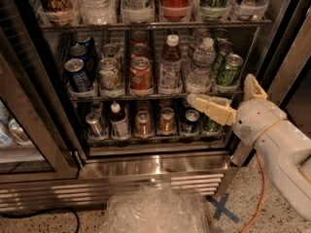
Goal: Pick orange can from bottom shelf of fridge
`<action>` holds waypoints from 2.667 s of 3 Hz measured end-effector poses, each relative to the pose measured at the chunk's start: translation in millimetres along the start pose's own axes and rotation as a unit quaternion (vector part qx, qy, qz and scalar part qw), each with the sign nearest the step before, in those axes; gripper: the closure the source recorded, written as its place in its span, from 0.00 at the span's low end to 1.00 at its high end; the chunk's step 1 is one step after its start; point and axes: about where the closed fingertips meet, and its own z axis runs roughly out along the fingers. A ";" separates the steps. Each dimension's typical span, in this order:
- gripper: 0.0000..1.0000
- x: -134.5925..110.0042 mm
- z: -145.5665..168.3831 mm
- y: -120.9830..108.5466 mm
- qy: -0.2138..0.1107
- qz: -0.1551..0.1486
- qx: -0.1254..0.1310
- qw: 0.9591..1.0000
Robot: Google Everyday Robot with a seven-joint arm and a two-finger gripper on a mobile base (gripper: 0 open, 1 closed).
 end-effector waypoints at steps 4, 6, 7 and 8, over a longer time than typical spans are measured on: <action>0.00 90.3 34.4 -0.8 -0.012 -0.043 -0.018 0.999; 0.00 133.3 38.9 -7.3 0.042 -0.040 -0.001 0.998; 0.00 164.6 37.0 1.4 0.065 -0.028 -0.015 0.997; 0.00 204.0 31.7 12.8 0.072 -0.029 -0.030 0.997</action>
Offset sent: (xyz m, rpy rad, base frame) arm 0.0213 0.0161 -0.0542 0.0332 -0.1143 0.1216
